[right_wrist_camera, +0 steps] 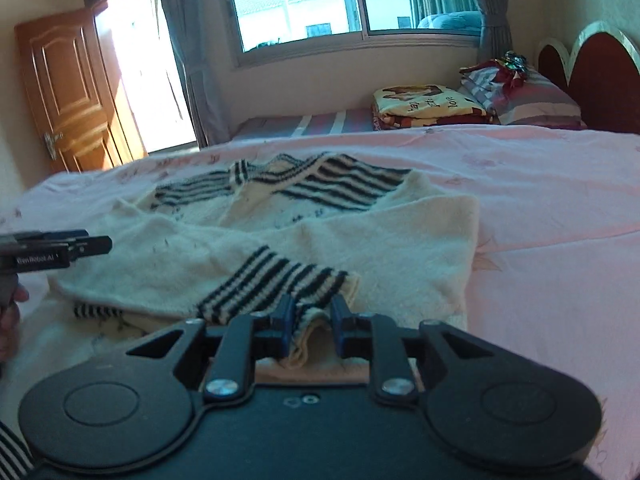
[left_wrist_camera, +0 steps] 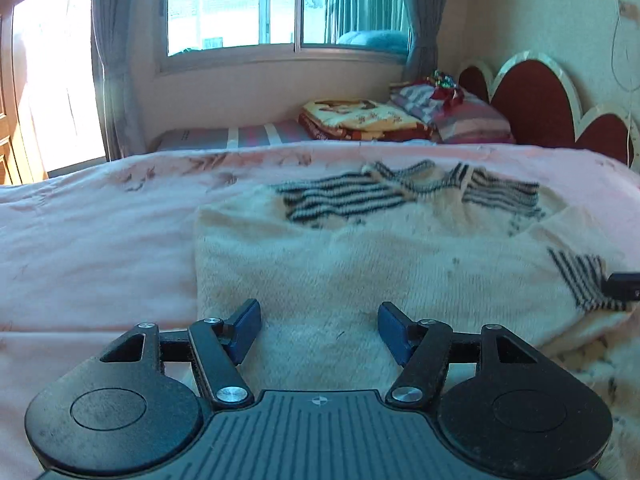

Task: Fold small clothes
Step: 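Move both open grippers to the striped hem band of the sweater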

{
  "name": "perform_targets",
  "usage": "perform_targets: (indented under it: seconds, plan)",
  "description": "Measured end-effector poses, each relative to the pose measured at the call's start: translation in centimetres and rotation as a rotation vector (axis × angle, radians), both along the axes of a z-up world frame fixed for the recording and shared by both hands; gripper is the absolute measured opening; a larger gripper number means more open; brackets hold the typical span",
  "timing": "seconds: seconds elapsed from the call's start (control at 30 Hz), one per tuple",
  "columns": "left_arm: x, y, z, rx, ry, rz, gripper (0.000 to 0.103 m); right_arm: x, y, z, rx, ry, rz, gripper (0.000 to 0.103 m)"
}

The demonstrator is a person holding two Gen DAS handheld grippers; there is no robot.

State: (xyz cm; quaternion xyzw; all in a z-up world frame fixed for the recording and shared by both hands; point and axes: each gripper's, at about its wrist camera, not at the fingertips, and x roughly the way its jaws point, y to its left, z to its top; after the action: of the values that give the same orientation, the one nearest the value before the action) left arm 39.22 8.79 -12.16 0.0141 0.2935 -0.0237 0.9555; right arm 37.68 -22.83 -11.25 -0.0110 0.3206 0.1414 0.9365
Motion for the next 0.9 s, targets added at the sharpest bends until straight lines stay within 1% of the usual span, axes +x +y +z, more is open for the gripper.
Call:
perform_targets:
  seconds: [0.03,0.1,0.23,0.3,0.37,0.4,0.43,0.47,0.53,0.57,0.63,0.67,0.73,0.8,0.83,0.87,0.9]
  plan:
    - [-0.3,0.1,0.0,-0.002,-0.006,0.0,0.066,-0.1,-0.5,-0.1,0.025,0.003,-0.005,0.02]
    - [-0.3,0.2,0.4,0.003,0.011,0.004,0.067,0.1,-1.2,0.1,0.062,0.027,-0.015,0.02]
    - [-1.2,0.5,0.4,0.022,0.02,0.027,0.067,0.3,-1.3,0.5,0.056,0.054,-0.016,0.02]
    - [-1.8,0.7,0.3,0.017,0.021,0.045,0.067,0.5,-1.6,0.7,0.112,0.091,-0.008,0.023]
    - [-2.1,0.9,0.2,-0.001,0.019,0.064,0.068,1.1,-2.0,0.4,0.199,0.135,-0.007,0.026]
    - [-2.2,1.0,0.2,-0.006,0.018,0.073,0.068,1.3,-2.0,0.3,0.231,0.148,0.006,0.025]
    - [-2.2,1.1,0.1,-0.01,0.017,0.08,0.068,1.6,-1.8,0.1,0.259,0.164,0.039,0.011]
    - [-2.2,1.1,0.1,-0.013,0.021,0.087,0.069,1.6,-1.6,0.0,0.268,0.165,0.047,0.007]
    - [-2.2,1.1,0.2,-0.003,0.028,0.099,0.07,1.5,-1.8,0.1,0.276,0.153,0.048,0.006]
    - [-2.2,1.0,0.4,0.009,0.031,0.1,0.07,1.2,-2.2,0.6,0.301,0.141,0.048,0.006]
    - [-2.5,0.8,0.4,0.038,0.034,0.101,0.07,0.2,-2.9,1.7,0.318,0.116,0.077,0.006]
    - [-2.7,0.9,0.4,0.039,0.036,0.102,0.07,-0.2,-3.1,2.0,0.32,0.114,0.092,0.006]
    - [-2.8,1.1,0.2,0.033,0.036,0.11,0.07,-0.4,-3.5,1.6,0.322,0.128,0.1,0.006]
    - [-2.8,1.0,0.4,0.034,0.034,0.123,0.07,0.3,-3.4,0.2,0.285,0.162,0.076,0.006]
    - [-2.9,0.7,0.6,0.039,0.031,0.129,0.07,0.6,-3.6,-0.2,0.302,0.16,0.068,0.005]
    - [-3.1,0.3,0.9,0.044,0.027,0.124,0.07,0.6,-3.9,-0.1,0.314,0.156,0.053,0.004]
    - [-3.3,-0.2,1.1,0.052,0.02,0.115,0.07,0.5,-4.0,0.3,0.308,0.139,0.033,0.006]
